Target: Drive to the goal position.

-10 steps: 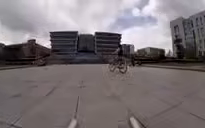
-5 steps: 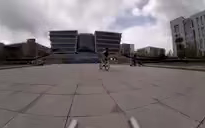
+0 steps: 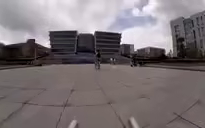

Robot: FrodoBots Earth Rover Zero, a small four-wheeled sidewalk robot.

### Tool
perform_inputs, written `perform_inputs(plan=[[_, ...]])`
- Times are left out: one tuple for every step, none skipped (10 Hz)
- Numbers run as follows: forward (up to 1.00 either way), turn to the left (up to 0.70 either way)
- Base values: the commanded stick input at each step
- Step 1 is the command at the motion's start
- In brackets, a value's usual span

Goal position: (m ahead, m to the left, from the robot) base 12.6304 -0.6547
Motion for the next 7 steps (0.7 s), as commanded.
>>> perform_inputs(plan=[[1.00, 0.00], [1.00, 0.00], [1.00, 0.00], [1.00, 0.00], [1.00, 0.00], [1.00, 0.00], [1.00, 0.00]])
